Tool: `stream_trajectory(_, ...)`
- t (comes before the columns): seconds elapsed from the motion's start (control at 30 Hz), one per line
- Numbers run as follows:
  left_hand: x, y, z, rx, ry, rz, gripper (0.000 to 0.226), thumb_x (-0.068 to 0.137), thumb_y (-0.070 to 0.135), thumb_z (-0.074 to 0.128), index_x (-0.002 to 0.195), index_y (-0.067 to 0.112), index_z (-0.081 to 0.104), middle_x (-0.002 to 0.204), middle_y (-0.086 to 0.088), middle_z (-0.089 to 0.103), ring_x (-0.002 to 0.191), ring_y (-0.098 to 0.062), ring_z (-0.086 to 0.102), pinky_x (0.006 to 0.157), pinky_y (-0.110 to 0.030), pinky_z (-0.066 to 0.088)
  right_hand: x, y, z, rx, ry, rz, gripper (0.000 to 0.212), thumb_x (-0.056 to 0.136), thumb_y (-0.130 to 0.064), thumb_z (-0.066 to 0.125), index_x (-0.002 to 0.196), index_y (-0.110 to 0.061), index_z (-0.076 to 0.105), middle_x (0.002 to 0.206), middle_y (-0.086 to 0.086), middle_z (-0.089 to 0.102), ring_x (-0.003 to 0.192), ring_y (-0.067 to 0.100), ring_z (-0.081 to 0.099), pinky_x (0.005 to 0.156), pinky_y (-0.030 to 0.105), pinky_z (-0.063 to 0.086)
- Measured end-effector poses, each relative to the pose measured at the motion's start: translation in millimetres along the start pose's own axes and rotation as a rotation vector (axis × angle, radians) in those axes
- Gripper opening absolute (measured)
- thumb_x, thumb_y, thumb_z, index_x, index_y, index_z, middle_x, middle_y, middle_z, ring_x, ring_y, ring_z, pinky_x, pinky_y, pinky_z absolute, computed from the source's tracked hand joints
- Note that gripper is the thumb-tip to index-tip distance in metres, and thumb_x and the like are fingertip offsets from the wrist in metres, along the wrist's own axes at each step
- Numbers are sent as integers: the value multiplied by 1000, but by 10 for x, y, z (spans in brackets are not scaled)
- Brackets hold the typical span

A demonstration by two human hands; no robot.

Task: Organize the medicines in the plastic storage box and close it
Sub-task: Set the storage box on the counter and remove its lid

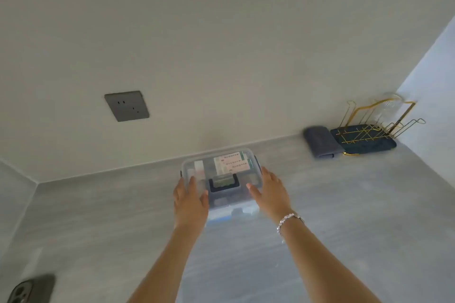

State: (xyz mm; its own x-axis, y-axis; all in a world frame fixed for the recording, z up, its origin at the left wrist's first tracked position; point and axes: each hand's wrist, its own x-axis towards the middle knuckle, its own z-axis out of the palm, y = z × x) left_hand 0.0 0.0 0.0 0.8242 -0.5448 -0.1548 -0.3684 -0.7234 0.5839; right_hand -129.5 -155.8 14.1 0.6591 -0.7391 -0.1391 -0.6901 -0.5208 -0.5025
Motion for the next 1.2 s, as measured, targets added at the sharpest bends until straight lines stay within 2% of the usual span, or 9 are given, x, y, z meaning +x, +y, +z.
stream_trajectory(0.23,191,-103,60,-241,44,-158,62,96,26,40,148,18,9,150,-14,25,137,-35,24,108,-49,32,323,154,87,352,-30,135,57,87,-40,56,137,-17,41,124,11,55,109,24,55,91,33,49)
stream_trajectory(0.37,223,-98,22,-356,91,-225,55,90,29,52,140,13,34,132,-17,47,119,-35,49,97,-47,45,365,177,106,437,-15,189,51,86,-40,58,131,-21,44,77,-3,50,62,10,50,50,17,41)
stream_trajectory(0.5,117,-125,2,-412,76,-279,56,87,35,57,136,14,41,124,-17,54,104,-33,58,89,-47,51,238,213,117,427,25,172,44,87,-40,57,123,-19,47,62,-10,48,45,5,47,33,8,32)
stream_trajectory(0.73,-323,-265,86,-692,162,-397,45,89,29,57,133,23,49,132,3,57,115,-18,56,84,-23,42,-65,429,135,540,72,256,26,88,-35,54,107,-17,55,51,-6,46,45,9,43,43,21,35)
stream_trajectory(0.9,-495,-325,63,-709,172,-453,35,90,28,55,123,18,59,125,-2,63,113,-21,59,95,-30,46,-216,556,75,543,54,269,18,90,-31,52,98,-16,58,58,-5,52,50,8,46,46,22,35)
stream_trajectory(1.07,-543,-263,50,-563,209,-476,30,91,29,52,101,9,71,99,-13,71,93,-32,64,81,-39,52,-221,550,-1,443,38,238,19,92,-28,47,96,-12,57,61,-6,53,51,11,46,46,24,33)
stream_trajectory(1.1,-537,-254,47,-550,215,-462,28,91,27,51,85,10,72,109,-7,41,108,-27,39,72,-37,51,-219,543,-10,407,40,223,19,92,-27,46,96,-12,57,63,-6,53,51,10,46,46,23,33)
stream_trajectory(1.13,-532,-241,49,-528,221,-448,30,91,25,49,67,14,64,65,4,39,67,-14,33,61,-32,44,-218,537,-17,372,44,207,19,93,-26,45,96,-11,57,64,-5,54,51,9,46,46,22,33)
stream_trajectory(1.2,-537,-201,63,-483,243,-433,41,92,20,47,52,17,37,49,-4,36,51,-19,32,53,-27,25,-220,528,-27,326,52,183,20,94,-26,45,98,-10,57,70,-1,56,52,8,46,46,21,33)
